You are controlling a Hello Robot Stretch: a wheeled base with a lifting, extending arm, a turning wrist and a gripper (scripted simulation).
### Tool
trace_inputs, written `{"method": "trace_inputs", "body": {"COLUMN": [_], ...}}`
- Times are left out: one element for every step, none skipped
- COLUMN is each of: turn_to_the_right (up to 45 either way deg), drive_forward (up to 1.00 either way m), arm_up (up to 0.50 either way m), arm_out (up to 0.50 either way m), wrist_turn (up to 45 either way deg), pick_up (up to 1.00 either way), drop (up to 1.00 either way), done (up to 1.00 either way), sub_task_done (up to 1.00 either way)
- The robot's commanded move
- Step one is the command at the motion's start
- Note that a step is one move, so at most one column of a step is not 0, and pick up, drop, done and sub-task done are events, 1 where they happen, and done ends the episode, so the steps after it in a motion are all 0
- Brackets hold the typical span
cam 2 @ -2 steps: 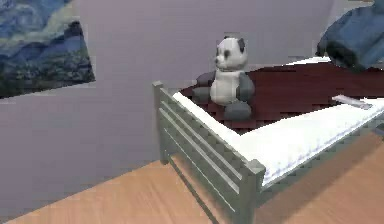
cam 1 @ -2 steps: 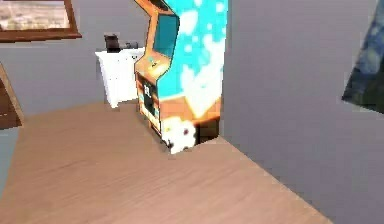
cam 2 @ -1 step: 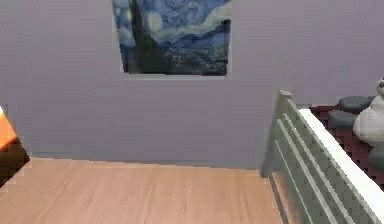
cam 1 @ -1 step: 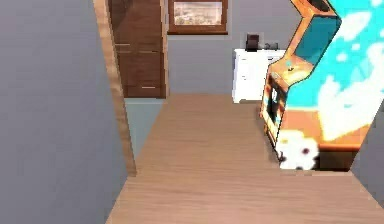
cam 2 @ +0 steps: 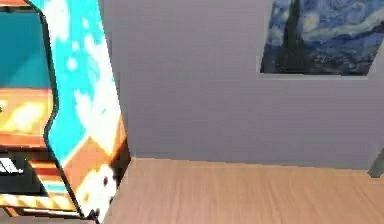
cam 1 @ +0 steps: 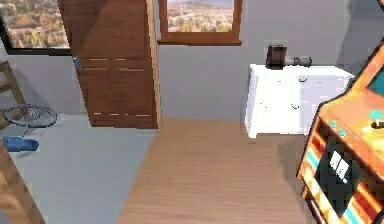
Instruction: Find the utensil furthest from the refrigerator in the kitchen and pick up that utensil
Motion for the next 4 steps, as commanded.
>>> {"method": "trace_inputs", "body": {"turn_to_the_right": [0.0,-36.0,0.0,-45.0], "drive_forward": [0.7,0.0,0.4,0.0], "arm_up": [0.0,0.0,0.0,0.0], "arm_out": [0.0,0.0,0.0,0.0], "wrist_turn": [0.0,0.0,0.0,0.0], "pick_up": [0.0,0.0,0.0,0.0], "drop": [0.0,0.0,0.0,0.0], "done": [0.0,0.0,0.0,0.0], "sub_task_done": [0.0,0.0,0.0,0.0]}}
